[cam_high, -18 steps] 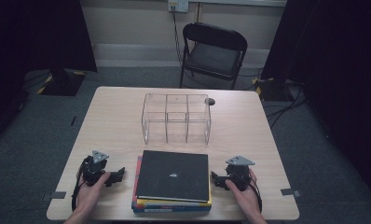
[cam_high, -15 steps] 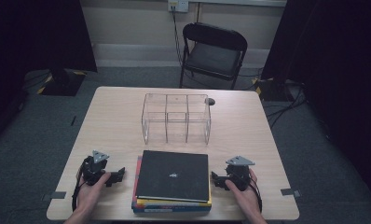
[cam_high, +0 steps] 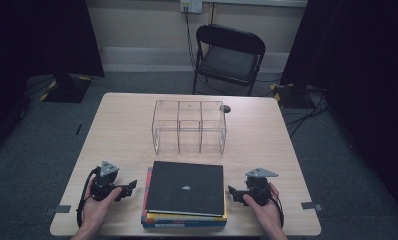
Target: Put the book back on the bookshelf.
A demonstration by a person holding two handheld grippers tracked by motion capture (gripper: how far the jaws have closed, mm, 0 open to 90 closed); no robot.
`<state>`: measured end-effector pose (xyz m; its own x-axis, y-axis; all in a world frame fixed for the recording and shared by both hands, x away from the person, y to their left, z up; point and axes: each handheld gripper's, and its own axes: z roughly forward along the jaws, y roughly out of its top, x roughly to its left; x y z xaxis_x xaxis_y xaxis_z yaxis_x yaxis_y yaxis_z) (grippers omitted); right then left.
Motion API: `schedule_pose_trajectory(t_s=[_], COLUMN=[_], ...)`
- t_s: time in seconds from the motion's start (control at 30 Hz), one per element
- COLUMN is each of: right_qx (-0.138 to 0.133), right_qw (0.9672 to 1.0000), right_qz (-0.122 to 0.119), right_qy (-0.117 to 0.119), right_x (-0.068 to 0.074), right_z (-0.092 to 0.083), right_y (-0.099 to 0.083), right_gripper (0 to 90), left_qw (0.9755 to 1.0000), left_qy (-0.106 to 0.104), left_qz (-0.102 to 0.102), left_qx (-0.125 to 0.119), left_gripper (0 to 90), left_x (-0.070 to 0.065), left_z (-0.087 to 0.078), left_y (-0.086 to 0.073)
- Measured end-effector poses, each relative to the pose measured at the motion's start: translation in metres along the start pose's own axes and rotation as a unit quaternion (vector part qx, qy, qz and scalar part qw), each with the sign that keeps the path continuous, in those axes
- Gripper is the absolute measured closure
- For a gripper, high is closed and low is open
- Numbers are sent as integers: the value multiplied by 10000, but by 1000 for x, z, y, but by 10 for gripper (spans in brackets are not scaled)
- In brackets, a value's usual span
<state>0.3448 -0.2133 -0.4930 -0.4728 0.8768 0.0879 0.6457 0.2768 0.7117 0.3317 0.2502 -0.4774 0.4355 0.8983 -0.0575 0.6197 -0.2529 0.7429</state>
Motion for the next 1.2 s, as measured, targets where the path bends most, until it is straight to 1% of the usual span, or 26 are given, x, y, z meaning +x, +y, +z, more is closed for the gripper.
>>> schedule_pose_trajectory(t_s=[0.03,0.07,0.1,0.13,0.23,0.3,0.33,0.4,0.43,0.57,0.6,0.63,0.67,0.7,0.8,0.87,0.9,0.93,0.97,1.03,1.07,1.13,1.17,1.2], right_qx=[-2,-29,-74,-117,-222,-261,-294,-345,-359,-552,-630,-674,-733,-830,-1002,-1092,-1158,-1188,-1190,-1155,-1111,-1047,-1026,-992], right_qw=[10000,10000,9999,9998,9997,9995,9994,9992,9991,9981,9975,9966,9957,9948,9928,9914,9905,9899,9893,9879,9871,9862,9855,9847], right_qz=[-4,11,26,39,57,86,100,72,34,-36,-7,51,97,106,30,-62,-107,-157,-213,-351,-460,-616,-671,-715], right_qy=[31,65,102,123,115,159,171,208,202,269,324,462,559,577,661,719,731,762,817,969,1052,1129,1173,1241], right_x=[0,-1,-1,-2,-5,-7,-8,-8,-8,-7,-8,-8,-8,-8,-5,0,3,7,11,20,26,34,38,42], right_z=[-1,-4,-6,-8,-13,-16,-17,-20,-22,-32,-35,-38,-42,-45,-50,-52,-52,-52,-52,-49,-46,-41,-38,-35], right_y=[0,0,1,3,7,10,11,13,15,25,29,33,37,41,54,63,67,70,74,79,81,83,84,85], right_gripper=[167,187,200,203,233,250,257,271,275,295,296,299,297,295,286,281,275,273,267,250,243,229,219,213], left_qw=[10000,9998,9997,9995,9992,9991,9991,9985,9982,9964,9956,9950,9945,9936,9910,9896,9896,9873,9858,9842,9834,9821,9821,9801], left_qy=[29,-13,-55,-46,-66,-26,-57,-181,-205,-417,-462,-503,-559,-648,-916,-1032,-1032,-1210,-1309,-1411,-1461,-1566,-1566,-1680], left_qz=[46,131,174,223,261,295,223,237,251,409,423,501,532,567,506,496,496,498,490,540,566,660,660,804], left_qx=[-57,-124,-156,-203,-303,-293,-364,-464,-495,-619,-690,-696,-711,-732,-832,-867,-867,-901,-930,-927,-917,-815,-815,-689], left_gripper=[207,208,217,232,249,278,283,284,289,293,296,305,315,315,310,297,292,288,278,270,261,243,238,234], left_x=[-4,-6,-9,-11,-16,-17,-18,-19,-20,-28,-31,-34,-38,-40,-46,-48,-48,-51,-52,-57,-60,-67,-67,-74], left_z=[-3,-6,-8,-10,-15,-20,-22,-28,-32,-45,-48,-50,-52,-54,-60,-64,-64,-67,-69,-72,-71,-70,-70,-67], left_y=[0,1,1,2,4,6,6,7,7,11,12,13,14,15,16,16,16,16,16,16,16,15,15,14])
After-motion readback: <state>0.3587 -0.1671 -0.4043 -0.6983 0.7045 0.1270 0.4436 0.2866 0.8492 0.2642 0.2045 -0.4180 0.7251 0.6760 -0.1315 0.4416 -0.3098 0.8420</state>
